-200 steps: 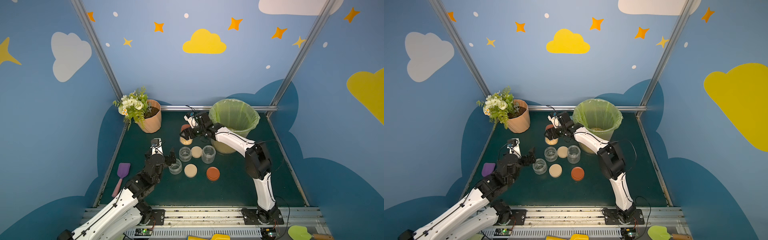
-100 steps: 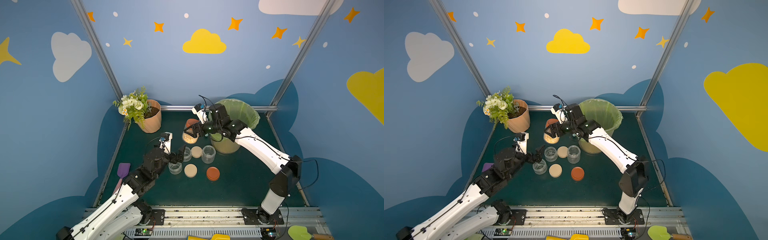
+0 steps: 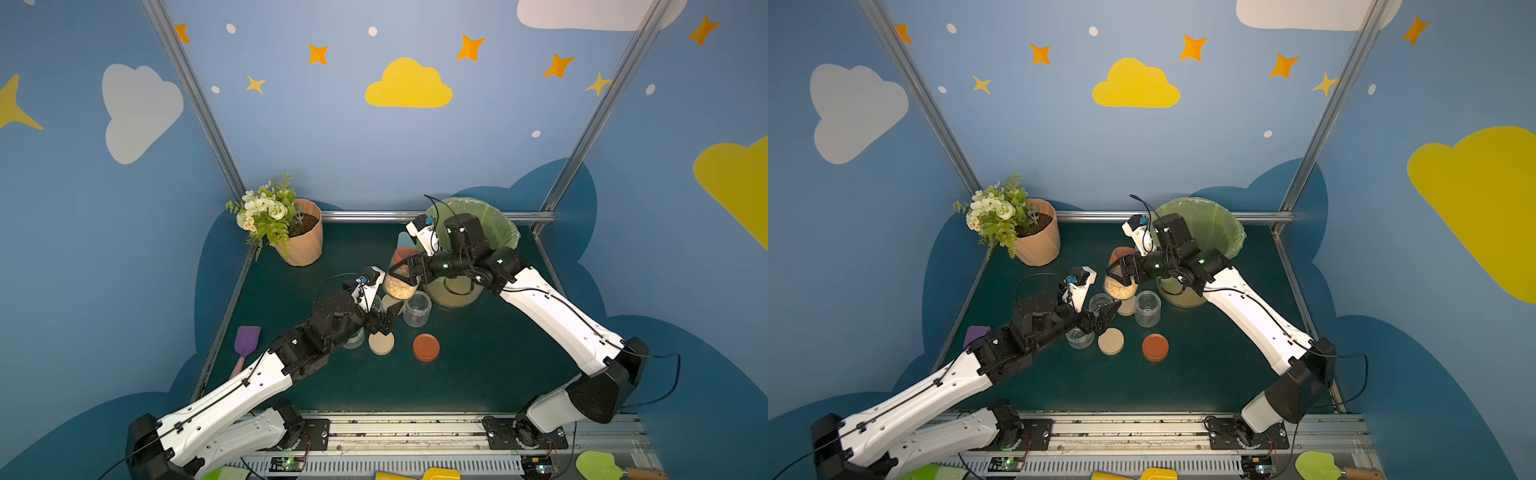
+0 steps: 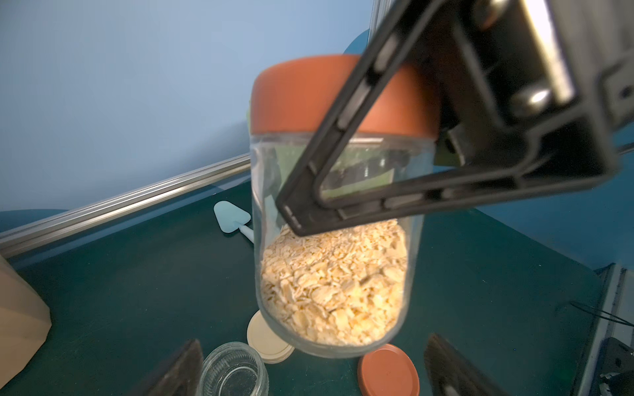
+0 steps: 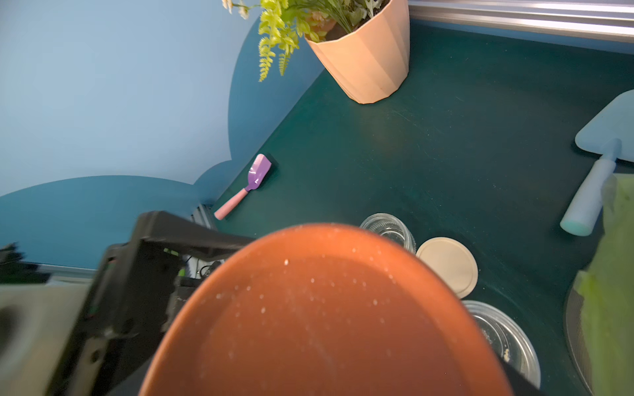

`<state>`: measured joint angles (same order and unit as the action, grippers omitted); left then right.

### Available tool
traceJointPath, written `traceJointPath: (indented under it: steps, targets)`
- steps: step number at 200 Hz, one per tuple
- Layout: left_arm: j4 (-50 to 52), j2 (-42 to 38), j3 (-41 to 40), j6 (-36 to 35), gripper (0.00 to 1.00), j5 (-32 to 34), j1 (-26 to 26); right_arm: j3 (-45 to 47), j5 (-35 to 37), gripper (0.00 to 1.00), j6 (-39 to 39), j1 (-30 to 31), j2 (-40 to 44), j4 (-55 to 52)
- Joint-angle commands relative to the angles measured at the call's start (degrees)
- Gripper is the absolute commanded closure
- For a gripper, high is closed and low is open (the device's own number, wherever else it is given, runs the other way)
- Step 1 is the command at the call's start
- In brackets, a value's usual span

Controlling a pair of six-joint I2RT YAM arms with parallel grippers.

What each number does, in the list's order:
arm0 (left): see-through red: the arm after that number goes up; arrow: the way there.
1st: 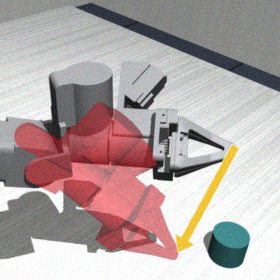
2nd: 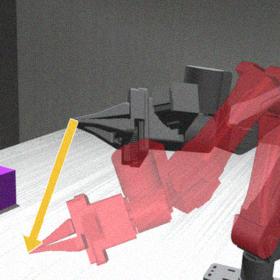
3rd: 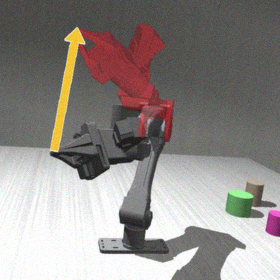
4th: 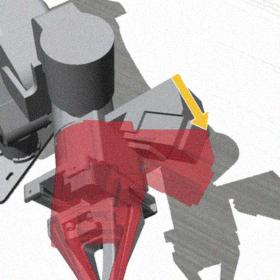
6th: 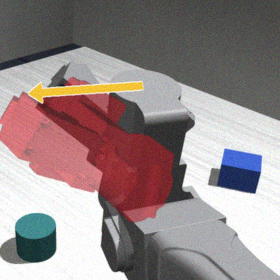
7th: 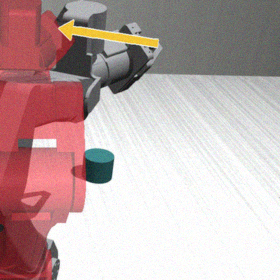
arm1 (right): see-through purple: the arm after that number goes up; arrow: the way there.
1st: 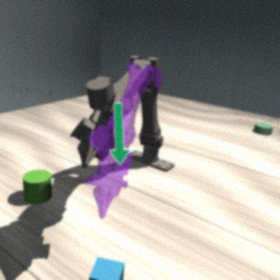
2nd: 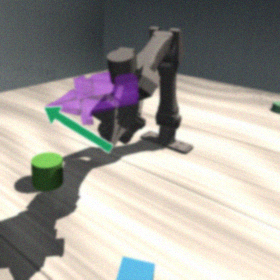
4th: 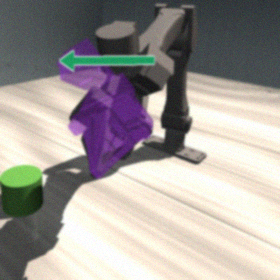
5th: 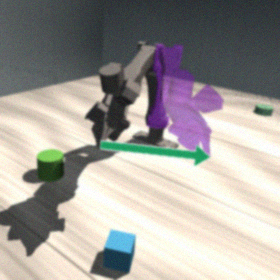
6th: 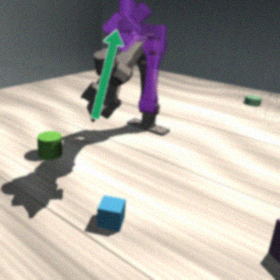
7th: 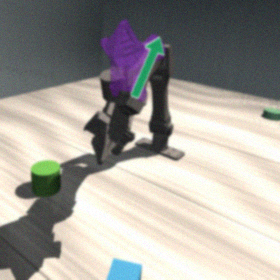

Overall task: Empty expired oatmeal from jars
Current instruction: Pick up the jar from the center of the board.

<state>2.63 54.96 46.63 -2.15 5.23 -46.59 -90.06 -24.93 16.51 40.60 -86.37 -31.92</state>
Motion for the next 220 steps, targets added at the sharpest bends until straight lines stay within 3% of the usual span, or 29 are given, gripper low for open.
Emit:
traceJointPath:
  steps: [1, 125, 220]
  targets:
    - [-3.25, 1.36, 1.73, -1.19, 0.00, -1.12, -0.24, 0.79, -2.74, 0.59, 1.50, -0.25, 4.01, 4.71]
    - [-12.45, 8.05, 2.56, 1.14, 0.00, -5.93, -0.73, 6.02, -7.37, 0.60, 5.75, -0.26, 8.35, 11.98]
    - [-15.90, 7.81, 1.80, 1.06, 0.00, -3.08, -0.66, 6.21, -7.51, 0.60, 5.37, 0.00, 8.40, 12.00]
